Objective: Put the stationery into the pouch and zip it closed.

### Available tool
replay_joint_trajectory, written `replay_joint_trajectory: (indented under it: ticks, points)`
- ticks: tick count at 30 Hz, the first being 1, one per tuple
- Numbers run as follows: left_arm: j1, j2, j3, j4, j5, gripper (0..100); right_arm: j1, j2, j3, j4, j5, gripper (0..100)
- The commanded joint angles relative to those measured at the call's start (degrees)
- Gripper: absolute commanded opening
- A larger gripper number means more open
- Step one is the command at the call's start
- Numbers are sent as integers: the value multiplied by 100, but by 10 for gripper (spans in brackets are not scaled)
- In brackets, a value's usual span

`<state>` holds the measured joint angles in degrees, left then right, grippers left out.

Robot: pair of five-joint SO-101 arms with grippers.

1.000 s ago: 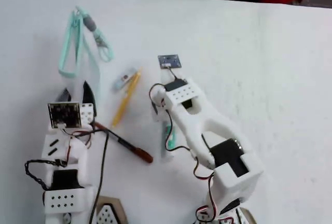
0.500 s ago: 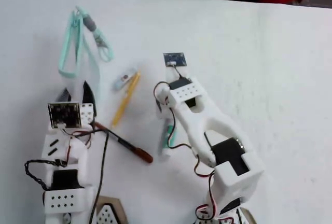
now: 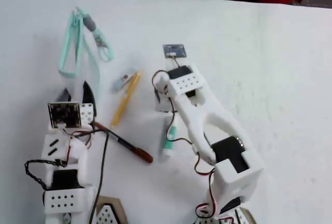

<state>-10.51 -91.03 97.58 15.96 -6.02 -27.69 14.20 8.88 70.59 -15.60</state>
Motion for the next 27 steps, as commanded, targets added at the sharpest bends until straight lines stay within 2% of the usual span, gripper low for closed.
replay_joint_trajectory:
  ticks: [1,8,14,21,27]
  points:
    - [-101,40,-18,-62,26,80,75,-57,-510,514,18,104]
    - [-101,40,-18,-62,26,80,40,-57,-510,1358,-44,294]
    - [-92,48,-26,-62,26,80,4,101,-501,1358,-44,299]
    - [-92,48,-26,-62,26,80,-752,716,-510,1086,-44,299]
    - [-92,48,-26,-62,18,80,-541,1130,-536,778,-132,298]
